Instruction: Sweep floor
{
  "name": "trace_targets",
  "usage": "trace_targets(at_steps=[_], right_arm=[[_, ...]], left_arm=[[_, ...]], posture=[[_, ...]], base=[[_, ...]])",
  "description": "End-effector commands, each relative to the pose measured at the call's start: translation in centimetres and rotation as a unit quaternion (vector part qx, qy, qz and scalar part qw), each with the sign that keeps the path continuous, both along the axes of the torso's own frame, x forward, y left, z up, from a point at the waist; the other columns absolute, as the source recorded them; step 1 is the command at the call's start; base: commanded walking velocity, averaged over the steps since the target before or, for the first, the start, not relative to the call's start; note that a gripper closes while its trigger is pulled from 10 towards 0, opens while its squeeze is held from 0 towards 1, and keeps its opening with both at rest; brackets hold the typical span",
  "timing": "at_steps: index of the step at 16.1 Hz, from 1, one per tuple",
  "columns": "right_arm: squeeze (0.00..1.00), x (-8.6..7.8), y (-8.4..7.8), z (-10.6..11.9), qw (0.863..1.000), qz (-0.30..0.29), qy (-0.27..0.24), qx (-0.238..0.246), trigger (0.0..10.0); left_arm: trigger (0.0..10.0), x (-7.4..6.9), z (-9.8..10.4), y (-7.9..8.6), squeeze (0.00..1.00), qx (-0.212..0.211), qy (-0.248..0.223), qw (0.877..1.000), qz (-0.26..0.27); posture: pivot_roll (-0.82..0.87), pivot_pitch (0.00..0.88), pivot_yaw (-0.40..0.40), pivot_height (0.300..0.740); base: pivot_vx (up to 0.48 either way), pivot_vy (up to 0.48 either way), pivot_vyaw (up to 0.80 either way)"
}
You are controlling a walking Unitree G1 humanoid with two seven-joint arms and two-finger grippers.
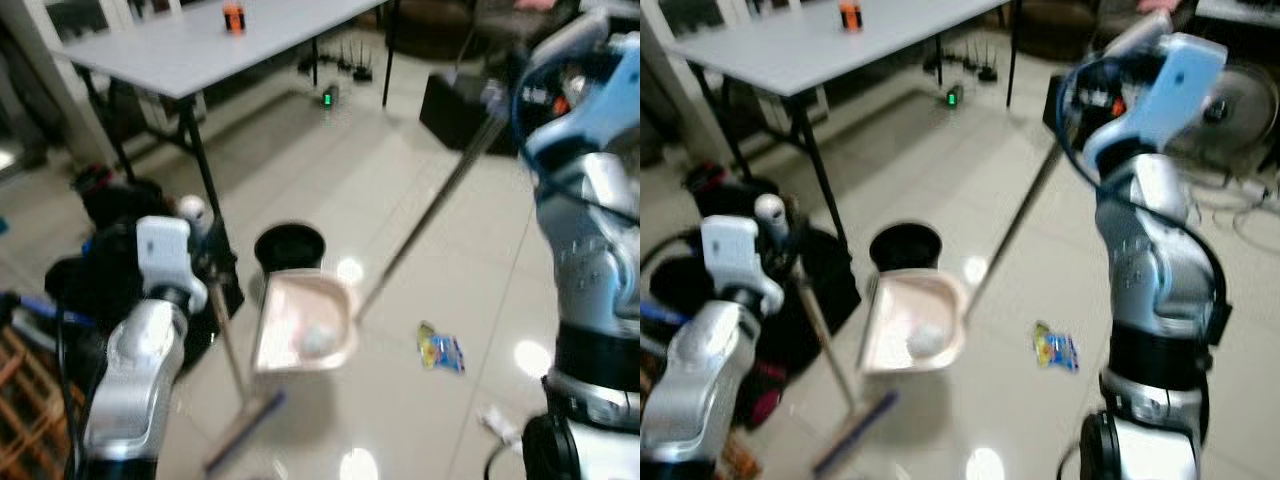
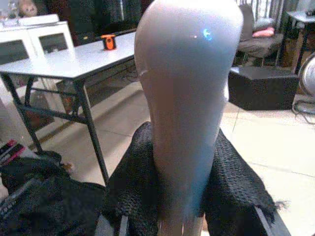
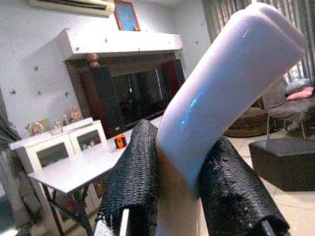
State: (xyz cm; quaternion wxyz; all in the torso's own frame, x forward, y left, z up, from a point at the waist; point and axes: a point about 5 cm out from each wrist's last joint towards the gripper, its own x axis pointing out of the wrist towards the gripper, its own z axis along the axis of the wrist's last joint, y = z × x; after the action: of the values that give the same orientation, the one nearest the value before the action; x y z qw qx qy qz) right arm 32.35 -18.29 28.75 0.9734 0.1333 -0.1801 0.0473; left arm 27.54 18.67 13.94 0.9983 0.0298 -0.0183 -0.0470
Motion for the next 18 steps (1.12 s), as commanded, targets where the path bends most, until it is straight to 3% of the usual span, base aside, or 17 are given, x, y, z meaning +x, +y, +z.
trace_targets(at_steps=[1, 18], right_arm=[[0.00, -0.51, -1.38, 0.94, 0.999, -0.031, -0.025, 0.003, 10.0], [0.00, -0.15, -0.90, 0.83, 0.999, -0.025, -0.022, -0.003, 10.0]], left_arm=[[10.0, 0.19, 0.62, -0.64, 0.00, -0.004, -0.017, 1.000, -0.014], [10.0, 0.30, 0.62, -0.49, 0.00, -0.009, -0.017, 1.000, -0.007]], posture=[[0.00, 0.000, 0.030, 0.740], [0.02, 0.000, 0.021, 0.740]], base=[[0.311, 0.000, 0.00], [0.335, 0.000, 0.00]])
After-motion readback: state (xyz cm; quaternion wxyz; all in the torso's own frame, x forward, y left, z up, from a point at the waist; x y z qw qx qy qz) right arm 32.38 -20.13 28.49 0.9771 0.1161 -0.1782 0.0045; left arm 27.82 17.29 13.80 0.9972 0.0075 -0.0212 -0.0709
